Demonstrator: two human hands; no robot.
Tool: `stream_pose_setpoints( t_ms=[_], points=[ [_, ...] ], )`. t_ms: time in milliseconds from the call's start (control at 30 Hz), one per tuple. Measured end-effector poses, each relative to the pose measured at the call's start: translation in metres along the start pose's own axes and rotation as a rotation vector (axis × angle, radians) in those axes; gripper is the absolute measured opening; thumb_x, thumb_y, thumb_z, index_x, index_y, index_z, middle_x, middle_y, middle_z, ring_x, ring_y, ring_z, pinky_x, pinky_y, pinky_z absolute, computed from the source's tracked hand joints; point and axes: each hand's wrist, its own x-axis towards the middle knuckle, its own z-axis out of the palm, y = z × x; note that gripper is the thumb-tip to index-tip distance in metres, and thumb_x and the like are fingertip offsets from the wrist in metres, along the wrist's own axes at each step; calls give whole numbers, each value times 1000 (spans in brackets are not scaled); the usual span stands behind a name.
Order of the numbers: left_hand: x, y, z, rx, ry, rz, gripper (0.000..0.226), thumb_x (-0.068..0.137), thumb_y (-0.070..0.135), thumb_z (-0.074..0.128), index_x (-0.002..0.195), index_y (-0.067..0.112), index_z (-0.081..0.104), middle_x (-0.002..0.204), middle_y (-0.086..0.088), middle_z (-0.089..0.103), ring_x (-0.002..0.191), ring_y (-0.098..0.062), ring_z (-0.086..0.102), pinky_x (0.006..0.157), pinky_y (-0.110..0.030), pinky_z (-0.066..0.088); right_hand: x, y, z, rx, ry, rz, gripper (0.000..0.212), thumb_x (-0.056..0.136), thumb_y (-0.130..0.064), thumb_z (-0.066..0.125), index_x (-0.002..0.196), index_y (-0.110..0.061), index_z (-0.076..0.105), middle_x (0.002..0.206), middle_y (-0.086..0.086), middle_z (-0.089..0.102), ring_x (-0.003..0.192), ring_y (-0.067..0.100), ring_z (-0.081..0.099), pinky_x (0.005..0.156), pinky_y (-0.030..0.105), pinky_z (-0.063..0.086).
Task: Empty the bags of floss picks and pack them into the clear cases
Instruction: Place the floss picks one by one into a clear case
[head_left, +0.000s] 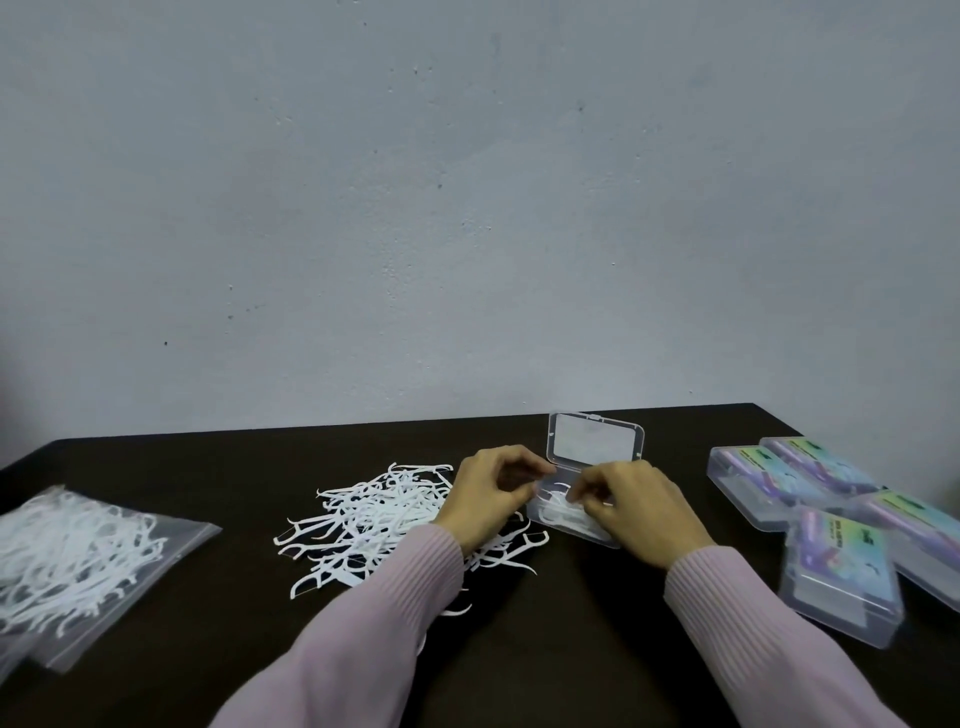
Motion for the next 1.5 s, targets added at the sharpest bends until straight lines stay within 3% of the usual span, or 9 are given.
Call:
stream_pose_setpoints(
  t_ms=[100, 233, 533, 667, 900, 1033, 1167, 1300, 1500],
  points=[
    [-1, 1, 0, 11, -1, 4, 22, 84, -4, 62, 96, 13, 70, 99, 4, 70, 94, -1, 66, 87, -17, 50, 0, 0, 0, -35, 10, -16, 28, 95, -17, 42, 96, -26, 68, 85, -11, 60, 66, 1, 46, 92, 29, 42],
    [-4, 7, -4, 27, -14, -7, 28, 85, -8, 58, 95, 15, 69, 99, 5, 70, 95, -2, 65, 86, -18, 52, -1, -2, 0, -52, 34, -50, 25, 95, -19, 45, 100, -27, 68, 105, -8, 62, 85, 3, 48, 100, 31, 40],
    [-33, 18, -52, 167, 11, 0, 31, 88, 0, 56, 91, 28, 68, 96, 14, 70, 94, 2, 63, 89, -17, 49, -7, -28, 0, 43, 94, -253, 22, 94, -16, 49, 102, -27, 66, 105, -10, 62, 97, 3, 52, 93, 24, 42],
    [-58, 13, -88, 320, 39, -34, 24, 89, 12, 61, 90, 36, 65, 99, 21, 67, 100, 9, 57, 92, -16, 41, -11, -47, 9, 56, 2, -334, 26, 93, -22, 52, 118, -28, 56, 116, -12, 55, 107, 1, 49, 96, 17, 38],
    [-70, 2, -138, 598, -165, -257, 33, 78, 37, 73, 106, 43, 57, 121, 17, 52, 117, -1, 43, 105, -27, 33, 2, -72, 33, -14, -138, -320, 52, 91, -33, 50, 139, -23, 33, 140, -4, 43, 129, 11, 39, 105, 31, 35],
    [-70, -3, -137, 633, -258, -333, 50, 70, 41, 78, 115, 37, 57, 122, 15, 51, 115, -3, 46, 103, -27, 35, 10, -80, 43, -58, -74, -324, 34, 93, -31, 51, 126, -24, 48, 126, -5, 55, 115, 13, 51, 94, 30, 43],
    [-71, -4, -130, 597, -206, -294, 44, 74, 30, 77, 113, 34, 58, 116, 12, 54, 106, -3, 50, 98, -26, 42, 7, -76, 45, -4, -2, -310, 23, 90, -31, 57, 112, -27, 60, 111, -6, 64, 103, 11, 58, 85, 26, 47],
    [-71, -1, -129, 637, -168, -251, 36, 79, 25, 74, 113, 29, 63, 110, 11, 62, 99, -1, 54, 89, -19, 43, 6, -69, 41, 57, 45, -271, 26, 88, -36, 60, 113, -28, 63, 105, -6, 68, 99, 9, 62, 83, 23, 48],
    [-72, 1, -130, 616, -80, -190, 25, 79, 22, 74, 103, 26, 71, 95, 12, 68, 87, 1, 60, 85, -18, 48, 9, -62, 38, 301, 12, -213, 18, 81, -26, 70, 98, -27, 64, 85, -8, 67, 80, -2, 62, 78, 16, 50]
  ],
)
